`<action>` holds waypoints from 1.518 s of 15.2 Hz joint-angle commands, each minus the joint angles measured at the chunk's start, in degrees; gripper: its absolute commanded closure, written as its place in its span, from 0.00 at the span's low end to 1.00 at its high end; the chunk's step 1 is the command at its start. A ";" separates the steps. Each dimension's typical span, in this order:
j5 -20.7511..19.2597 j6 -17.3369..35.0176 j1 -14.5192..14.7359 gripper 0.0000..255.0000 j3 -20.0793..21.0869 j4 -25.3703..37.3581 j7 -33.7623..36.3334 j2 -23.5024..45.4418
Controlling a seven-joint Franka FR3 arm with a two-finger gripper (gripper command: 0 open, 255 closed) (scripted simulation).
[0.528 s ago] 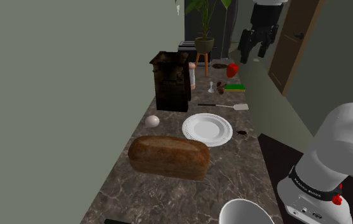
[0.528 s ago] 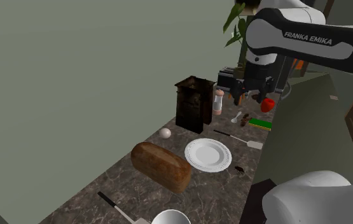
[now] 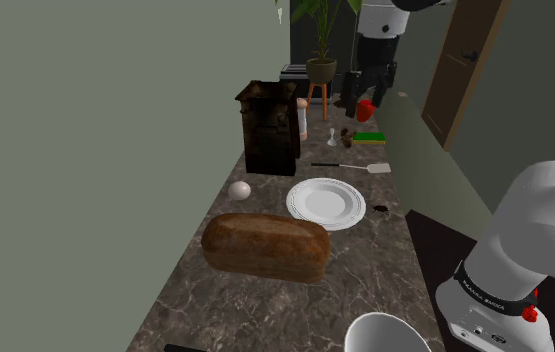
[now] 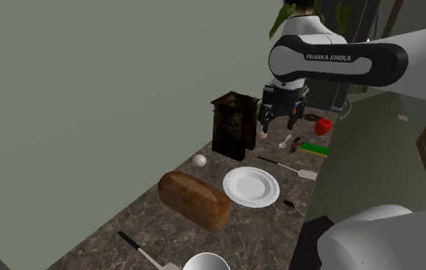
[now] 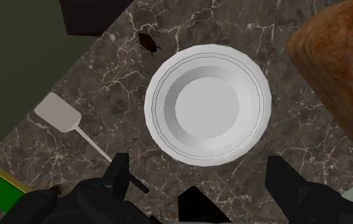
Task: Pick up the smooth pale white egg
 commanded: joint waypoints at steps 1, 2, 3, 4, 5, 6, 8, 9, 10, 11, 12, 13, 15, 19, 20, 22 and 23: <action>0.41 3.02 0.62 0.00 0.31 0.55 -0.18 3.65; 0.63 4.47 0.94 0.00 0.54 0.79 -0.20 5.43; 0.85 5.89 1.27 0.00 0.77 1.10 -0.21 7.24; 1.07 7.28 1.59 0.00 1.01 1.48 -0.24 9.09; 1.27 8.62 1.90 0.00 1.25 1.92 -0.27 10.96; 1.46 9.92 2.20 0.00 1.50 2.44 -0.30 12.86; 1.82 12.38 2.78 0.00 2.00 3.67 -0.38 16.71; 1.98 13.54 3.07 0.00 2.25 4.39 -0.42 18.67; 2.12 14.65 3.35 0.00 2.51 5.18 -0.45 20.64; 2.25 15.71 3.61 0.00 2.77 6.03 -0.49 22.63; 2.36 16.71 3.87 0.00 3.04 6.94 -0.53 24.63; 2.45 17.67 4.13 0.00 3.31 7.93 -0.56 26.64; 2.58 19.40 4.64 0.00 3.84 10.08 -0.61 30.69; 2.58 22.20 5.63 0.00 4.90 15.16 -0.66 38.86; 2.53 22.75 5.89 0.00 5.15 16.59 -0.65 40.92; 2.36 23.68 6.42 0.00 5.63 19.65 -0.63 45.06; 2.25 24.05 6.69 0.00 5.86 21.28 -0.61 47.14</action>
